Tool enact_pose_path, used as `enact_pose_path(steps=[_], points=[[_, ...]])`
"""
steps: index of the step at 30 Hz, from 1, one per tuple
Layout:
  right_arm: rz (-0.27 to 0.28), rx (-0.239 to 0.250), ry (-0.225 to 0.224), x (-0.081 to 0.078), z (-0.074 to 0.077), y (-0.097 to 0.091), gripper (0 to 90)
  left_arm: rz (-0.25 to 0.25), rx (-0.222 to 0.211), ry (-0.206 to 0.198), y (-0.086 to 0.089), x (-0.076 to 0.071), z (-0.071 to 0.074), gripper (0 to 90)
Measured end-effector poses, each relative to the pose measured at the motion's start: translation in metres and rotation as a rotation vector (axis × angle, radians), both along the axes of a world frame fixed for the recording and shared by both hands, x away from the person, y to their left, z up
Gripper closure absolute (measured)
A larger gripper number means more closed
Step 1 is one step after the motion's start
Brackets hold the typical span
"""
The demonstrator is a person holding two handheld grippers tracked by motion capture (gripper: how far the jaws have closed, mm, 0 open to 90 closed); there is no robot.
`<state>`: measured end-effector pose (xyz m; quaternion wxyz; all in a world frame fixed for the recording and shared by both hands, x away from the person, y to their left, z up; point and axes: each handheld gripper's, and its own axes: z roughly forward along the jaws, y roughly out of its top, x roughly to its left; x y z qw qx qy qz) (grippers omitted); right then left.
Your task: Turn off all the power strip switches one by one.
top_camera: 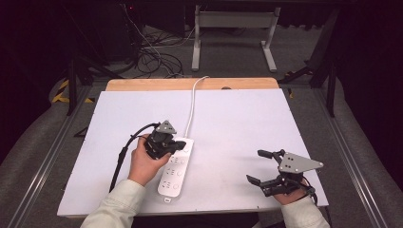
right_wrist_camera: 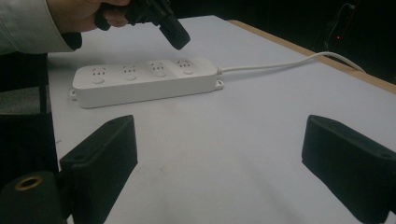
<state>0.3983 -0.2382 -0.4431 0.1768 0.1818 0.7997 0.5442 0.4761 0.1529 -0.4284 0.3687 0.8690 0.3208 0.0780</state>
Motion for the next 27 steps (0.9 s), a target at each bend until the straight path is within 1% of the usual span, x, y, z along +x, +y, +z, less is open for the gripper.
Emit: enact_pose_path(steps=[3, 5, 6, 7, 8, 10, 12, 13, 14, 16, 20, 22, 24, 26, 27], points=[[0.001, 0.0, 0.0, 0.0, 0.0, 0.0, 10.9, 0.008, 0.037, 0.012, -0.003, 0.004, 0.0, 90.0], [0.002, 0.0, 0.0, 0.0, 0.0, 0.0, 10.9, 0.016, 0.051, 0.022, -0.006, 0.006, 0.0, 90.0], [0.002, -0.001, 0.001, 0.0, 0.0, 0.0, 10.9, 0.012, 0.059, 0.024, -0.007, 0.007, 0.0, 90.0], [0.002, -0.001, 0.001, 0.0, 0.0, 0.0, 10.9, 0.012, 0.074, 0.016, -0.007, 0.007, 0.0, 90.0], [0.002, 0.0, 0.001, 0.0, 0.0, 0.0, 10.9, 0.008, 0.079, 0.023, -0.009, 0.008, 0.0, 90.0], [0.002, 0.0, 0.002, 0.0, 0.0, 0.0, 10.9, 0.007, 0.09, 0.022, -0.01, 0.009, 0.0, 90.0], [0.003, 0.0, 0.001, 0.0, 0.0, 0.0, 10.9, -0.006, 0.092, 0.007, -0.01, 0.008, 0.0, 90.0], [0.003, 0.0, 0.001, 0.0, 0.0, 0.0, 10.9, -0.012, 0.091, 0.007, -0.011, 0.008, -0.001, 90.0], [0.004, 0.0, 0.001, 0.0, 0.0, 0.0, 10.9, -0.011, 0.102, 0.003, -0.011, 0.009, -0.002, 90.0], [0.004, 0.0, 0.001, 0.0, 0.0, 0.0, 11.0, -0.019, 0.11, 0.008, -0.013, 0.01, -0.004, 90.0], [0.005, -0.001, 0.0, 0.0, 0.0, 0.0, 11.2, -0.016, 0.108, 0.029, -0.015, 0.012, -0.007, 90.0], [0.008, -0.001, 0.001, 0.0, 0.0, 0.0, 11.2, -0.023, 0.088, 0.043, -0.014, 0.014, -0.008, 90.0], [0.009, -0.001, 0.002, 0.0, 0.0, 0.0, 11.2, -0.017, 0.073, 0.065, -0.014, 0.016, -0.01, 90.0], [0.009, 0.0, 0.001, 0.0, 0.0, 0.0, 11.2, -0.019, 0.07, 0.075, -0.014, 0.017, -0.012, 90.0], [0.009, 0.001, 0.001, 0.0, 0.0, 0.0, 11.2, -0.019, 0.076, 0.079, -0.015, 0.017, -0.012, 90.0]])
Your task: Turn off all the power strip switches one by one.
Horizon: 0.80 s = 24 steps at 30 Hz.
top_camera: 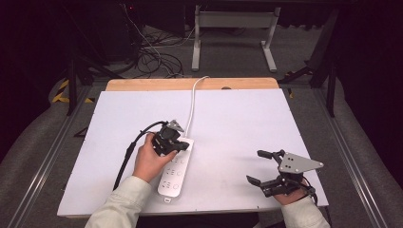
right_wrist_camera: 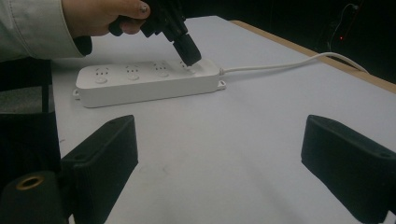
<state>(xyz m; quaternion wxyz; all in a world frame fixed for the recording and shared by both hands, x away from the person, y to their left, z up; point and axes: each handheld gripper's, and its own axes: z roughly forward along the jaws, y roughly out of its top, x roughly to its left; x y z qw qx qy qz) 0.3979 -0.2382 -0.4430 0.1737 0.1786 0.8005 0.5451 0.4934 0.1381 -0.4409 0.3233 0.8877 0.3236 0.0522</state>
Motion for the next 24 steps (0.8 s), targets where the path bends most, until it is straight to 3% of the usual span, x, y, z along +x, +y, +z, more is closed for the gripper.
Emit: enact_pose_path(steps=[12, 18, 24], points=[[0.003, 0.002, 0.001, -0.0001, 0.0, 0.0001, 11.2, -0.004, 0.021, -0.008, -0.003, 0.0003, -0.0044, 90.0], [0.003, 0.003, 0.002, -0.0003, 0.0, 0.0003, 11.2, 0.008, 0.064, -0.052, -0.0058, -0.0027, -0.0057, 90.0], [0.006, 0.0, 0.002, -0.0004, 0.0, 0.0007, 11.2, 0.007, 0.055, -0.064, -0.0047, -0.0037, -0.0075, 90.0]])
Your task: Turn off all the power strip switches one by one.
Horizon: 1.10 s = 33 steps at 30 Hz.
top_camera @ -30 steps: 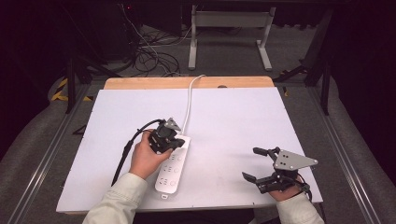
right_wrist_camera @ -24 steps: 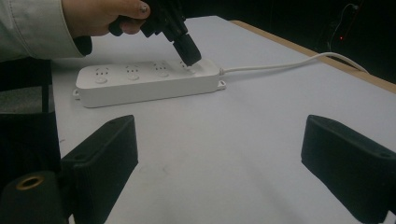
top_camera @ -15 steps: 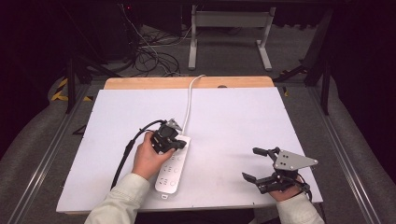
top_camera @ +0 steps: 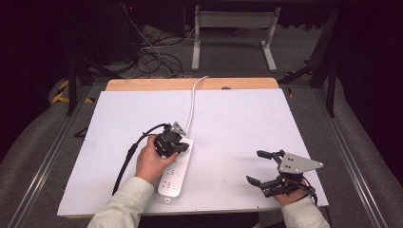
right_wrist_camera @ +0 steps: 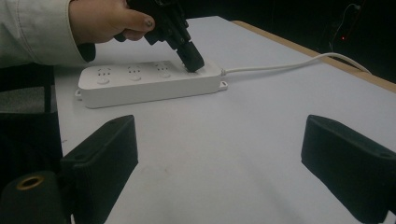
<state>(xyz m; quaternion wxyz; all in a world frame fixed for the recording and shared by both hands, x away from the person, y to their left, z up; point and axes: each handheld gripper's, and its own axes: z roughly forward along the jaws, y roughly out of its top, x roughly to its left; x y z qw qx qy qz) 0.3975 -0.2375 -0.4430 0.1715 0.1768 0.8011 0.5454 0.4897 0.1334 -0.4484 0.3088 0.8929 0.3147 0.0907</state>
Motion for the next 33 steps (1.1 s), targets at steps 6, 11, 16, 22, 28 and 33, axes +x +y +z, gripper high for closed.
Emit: enact_pose_path(steps=[6, 11, 16, 22, 28, 33], points=[[0.001, -0.001, 0.0, -0.0002, 0.0001, 0.0002, 11.2, -0.001, -0.021, -0.012, 0.0001, -0.0011, -0.0022, 90.0], [0.004, -0.001, -0.002, -0.0004, 0.0, 0.0008, 11.2, -0.001, -0.028, -0.013, 0.0014, -0.0009, -0.003, 90.0], [0.004, -0.002, 0.0, -0.0002, -0.0003, 0.0009, 11.2, -0.001, -0.025, -0.031, 0.0008, -0.0034, -0.0039, 90.0], [0.002, -0.003, 0.0, -0.0006, -0.0002, 0.0012, 11.2, 0.002, -0.019, -0.047, -0.0003, -0.0053, -0.0046, 90.0], [0.0, -0.006, 0.002, -0.0003, -0.0005, 0.0013, 11.2, 0.006, -0.021, -0.041, -0.0002, -0.0052, -0.0057, 90.0], [0.0, -0.005, 0.002, -0.0004, -0.0005, 0.0015, 11.2, -0.002, -0.017, -0.054, 0.0002, -0.0061, -0.0042, 90.0]])
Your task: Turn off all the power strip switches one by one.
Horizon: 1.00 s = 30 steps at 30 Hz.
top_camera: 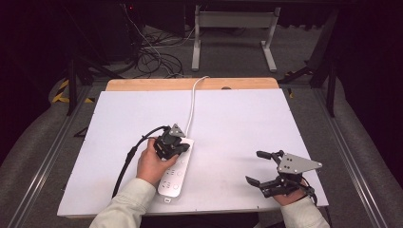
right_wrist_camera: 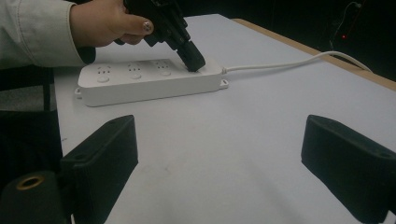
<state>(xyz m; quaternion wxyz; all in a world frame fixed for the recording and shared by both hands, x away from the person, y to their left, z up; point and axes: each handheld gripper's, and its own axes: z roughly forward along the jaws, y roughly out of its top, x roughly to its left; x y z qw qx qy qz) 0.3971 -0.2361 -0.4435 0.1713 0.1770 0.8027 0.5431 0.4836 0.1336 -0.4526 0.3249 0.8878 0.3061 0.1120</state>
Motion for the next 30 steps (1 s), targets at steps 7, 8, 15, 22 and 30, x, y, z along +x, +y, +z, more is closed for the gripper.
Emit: enact_pose_path(steps=[7, 8, 15, 22, 30], points=[[0.0, 0.005, 0.002, 0.001, 0.0, -0.002, 11.2, -0.008, -0.038, -0.047, 0.008, -0.011, 0.024, 90.0], [0.0, 0.006, 0.002, 0.001, 0.0, -0.002, 11.2, -0.012, -0.051, -0.047, 0.01, -0.013, 0.028, 90.0], [-0.001, 0.003, -0.001, 0.0, 0.001, -0.002, 11.2, -0.05, -0.047, -0.046, 0.013, -0.031, 0.036, 90.0], [-0.001, 0.004, 0.0, 0.0, 0.001, -0.002, 11.2, -0.078, -0.072, -0.016, 0.018, -0.044, 0.034, 90.0], [0.004, 0.007, -0.002, 0.0, 0.001, -0.001, 11.2, -0.079, -0.054, -0.006, 0.018, -0.051, 0.022, 90.0]])
